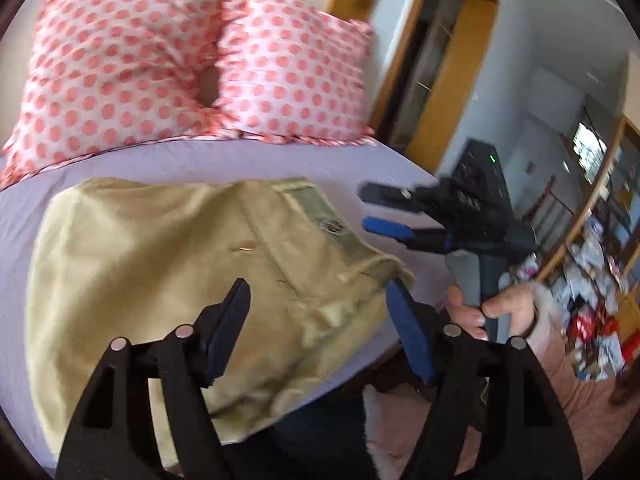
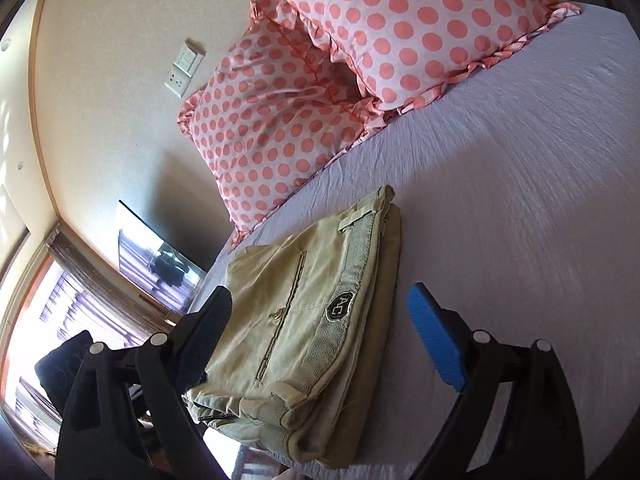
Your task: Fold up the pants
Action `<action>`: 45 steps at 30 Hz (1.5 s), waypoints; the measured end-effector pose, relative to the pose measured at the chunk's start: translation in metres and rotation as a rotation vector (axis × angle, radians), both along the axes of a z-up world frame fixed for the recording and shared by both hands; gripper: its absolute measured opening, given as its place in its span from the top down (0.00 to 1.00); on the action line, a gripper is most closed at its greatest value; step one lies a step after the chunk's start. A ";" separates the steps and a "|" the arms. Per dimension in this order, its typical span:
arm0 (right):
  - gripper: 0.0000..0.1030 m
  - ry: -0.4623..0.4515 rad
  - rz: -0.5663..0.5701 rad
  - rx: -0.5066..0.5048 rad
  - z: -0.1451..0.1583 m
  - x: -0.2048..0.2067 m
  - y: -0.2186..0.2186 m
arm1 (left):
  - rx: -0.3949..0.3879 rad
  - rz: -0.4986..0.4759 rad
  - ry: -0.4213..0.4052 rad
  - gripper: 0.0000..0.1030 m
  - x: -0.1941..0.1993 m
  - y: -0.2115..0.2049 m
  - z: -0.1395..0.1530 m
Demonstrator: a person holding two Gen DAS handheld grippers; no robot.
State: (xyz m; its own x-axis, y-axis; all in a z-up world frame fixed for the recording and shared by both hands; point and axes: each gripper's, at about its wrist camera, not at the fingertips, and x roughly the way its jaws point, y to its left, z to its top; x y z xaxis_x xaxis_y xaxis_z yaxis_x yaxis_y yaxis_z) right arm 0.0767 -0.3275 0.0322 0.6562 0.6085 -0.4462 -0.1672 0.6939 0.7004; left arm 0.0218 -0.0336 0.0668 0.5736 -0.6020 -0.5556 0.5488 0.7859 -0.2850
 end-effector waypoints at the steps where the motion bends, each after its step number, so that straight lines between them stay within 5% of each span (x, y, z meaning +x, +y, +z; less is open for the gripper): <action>1: 0.19 0.020 0.015 -0.020 -0.002 0.007 0.004 | 0.001 0.091 0.018 0.30 0.012 0.022 0.002; 4: 0.32 0.071 0.027 -0.064 -0.010 0.023 0.011 | -0.020 0.326 0.128 0.32 0.051 0.089 -0.006; 7: 0.41 0.092 0.016 -0.092 -0.012 0.033 0.014 | -0.031 0.417 0.211 0.34 0.078 0.127 -0.018; 11: 0.49 0.098 0.036 -0.068 -0.016 0.046 0.014 | -0.046 0.356 0.344 0.34 0.103 0.136 -0.039; 18: 0.56 0.115 0.110 0.053 -0.020 0.059 0.012 | -0.119 0.249 0.399 0.31 0.131 0.124 -0.045; 20: 0.79 0.163 0.145 0.105 -0.028 0.064 0.012 | -0.129 0.257 0.426 0.52 0.139 0.125 -0.047; 22: 0.87 0.179 0.174 0.164 -0.032 0.064 0.010 | -0.143 0.266 0.442 0.83 0.140 0.130 -0.048; 26: 0.90 0.126 0.193 0.163 -0.014 0.066 0.010 | -0.195 0.255 0.412 0.93 0.137 0.138 -0.034; 35: 0.92 -0.023 0.085 0.091 0.035 0.139 -0.004 | -0.035 0.328 0.183 0.93 0.205 0.091 0.016; 37: 0.92 -0.004 0.022 0.047 0.025 0.159 -0.010 | 0.003 0.374 0.214 0.88 0.236 0.083 0.002; 40: 0.85 0.151 -0.059 -0.153 0.005 0.172 -0.008 | 0.076 0.462 0.300 0.75 0.260 0.086 -0.023; 42: 0.82 0.121 -0.094 -0.206 0.009 0.155 -0.013 | 0.067 0.490 0.263 0.70 0.247 0.098 -0.022; 43: 0.70 0.081 -0.106 -0.205 0.015 0.143 -0.015 | 0.081 0.509 0.231 0.61 0.236 0.103 -0.017; 44: 0.46 0.046 -0.107 -0.186 0.021 0.131 -0.015 | 0.078 0.519 0.201 0.57 0.224 0.108 -0.011; 45: 0.36 0.017 -0.087 -0.150 0.026 0.121 -0.013 | 0.054 0.517 0.177 0.51 0.210 0.111 -0.004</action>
